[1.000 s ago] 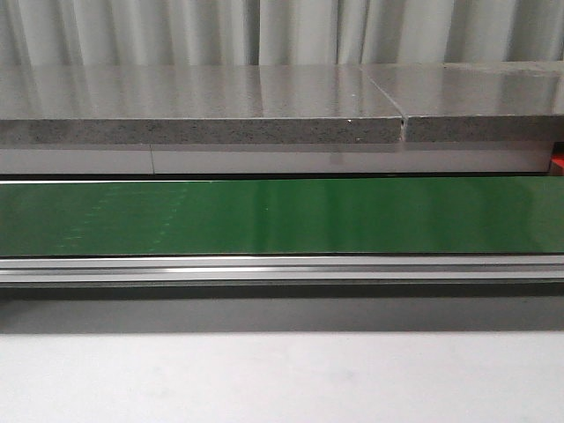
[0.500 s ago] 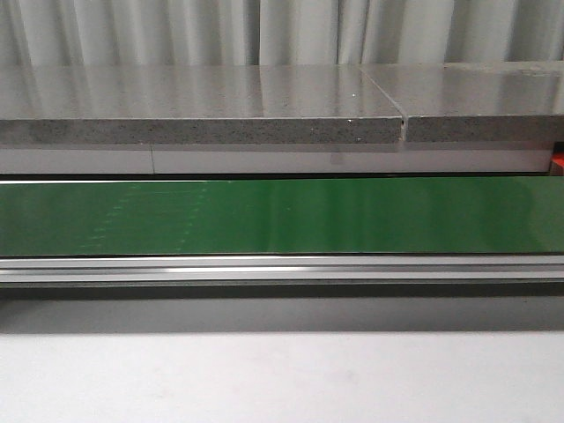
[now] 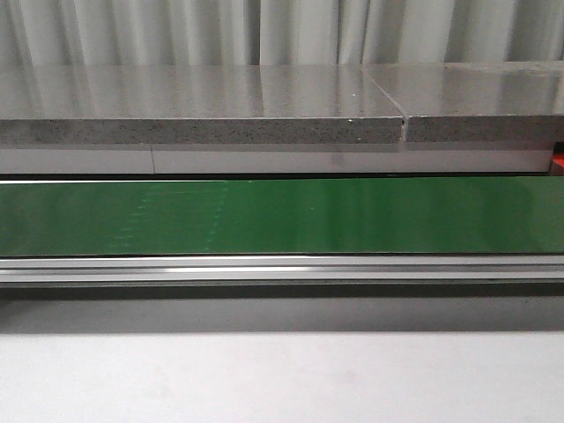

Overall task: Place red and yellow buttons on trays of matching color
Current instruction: 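Place the yellow button in the yellow tray and open the right gripper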

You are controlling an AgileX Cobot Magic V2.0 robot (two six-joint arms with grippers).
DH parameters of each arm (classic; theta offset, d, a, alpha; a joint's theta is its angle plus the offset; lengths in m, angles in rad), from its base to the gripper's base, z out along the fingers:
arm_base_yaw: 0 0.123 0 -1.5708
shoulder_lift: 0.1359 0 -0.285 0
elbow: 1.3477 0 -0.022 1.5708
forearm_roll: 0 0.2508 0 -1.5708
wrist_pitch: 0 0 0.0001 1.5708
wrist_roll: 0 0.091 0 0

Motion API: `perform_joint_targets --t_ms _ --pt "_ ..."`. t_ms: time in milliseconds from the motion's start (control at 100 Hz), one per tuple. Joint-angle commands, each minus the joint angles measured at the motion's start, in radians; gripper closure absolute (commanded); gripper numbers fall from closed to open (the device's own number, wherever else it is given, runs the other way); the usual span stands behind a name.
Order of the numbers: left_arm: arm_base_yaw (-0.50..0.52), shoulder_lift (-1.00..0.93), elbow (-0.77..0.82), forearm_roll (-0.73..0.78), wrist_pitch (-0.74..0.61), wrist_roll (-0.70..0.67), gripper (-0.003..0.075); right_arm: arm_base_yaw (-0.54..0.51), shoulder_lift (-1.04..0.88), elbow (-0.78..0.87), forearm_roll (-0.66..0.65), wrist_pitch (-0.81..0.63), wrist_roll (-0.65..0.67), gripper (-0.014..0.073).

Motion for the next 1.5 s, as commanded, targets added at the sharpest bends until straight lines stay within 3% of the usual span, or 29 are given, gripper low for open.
perform_joint_targets --t_ms 0,210,290,360,540,610,1110,1310,1410,1490 --pt "-0.006 0.009 -0.028 -0.016 -0.071 -0.012 0.0741 -0.006 0.006 -0.021 0.031 -0.081 0.004 0.0629" --pt "-0.006 0.009 -0.028 -0.016 -0.071 -0.012 0.0741 -0.005 0.076 -0.021 0.048 -0.129 0.004 0.0620" --pt "-0.006 0.009 -0.028 -0.016 -0.071 -0.012 0.0741 -0.005 0.085 -0.021 0.051 -0.132 0.003 0.0577" --pt "-0.006 0.009 -0.028 -0.016 -0.071 -0.012 0.0741 -0.005 0.089 -0.021 0.052 -0.129 0.000 0.0484" --pt "-0.006 0.009 -0.028 -0.016 -0.071 -0.012 0.0741 -0.005 0.092 -0.021 0.053 -0.143 0.000 0.0141" --pt "-0.006 0.009 -0.028 -0.016 -0.071 -0.012 0.0741 -0.005 0.092 -0.021 0.053 -0.143 0.000 0.0102" --pt "-0.006 0.009 -0.028 -0.016 -0.071 -0.012 0.0741 -0.003 -0.018 -0.021 0.007 -0.133 0.000 0.0104" --pt "-0.006 0.009 -0.028 -0.016 -0.071 -0.012 0.0741 0.091 -0.147 -0.021 0.000 -0.106 -0.071 0.0110" --pt "-0.006 0.009 -0.028 -0.016 -0.071 -0.012 0.0741 0.190 -0.206 -0.021 -0.005 -0.098 -0.112 0.0185" --pt "-0.006 0.009 -0.028 -0.016 -0.071 -0.012 0.0741 0.277 -0.248 -0.021 -0.021 -0.083 -0.129 0.0330"
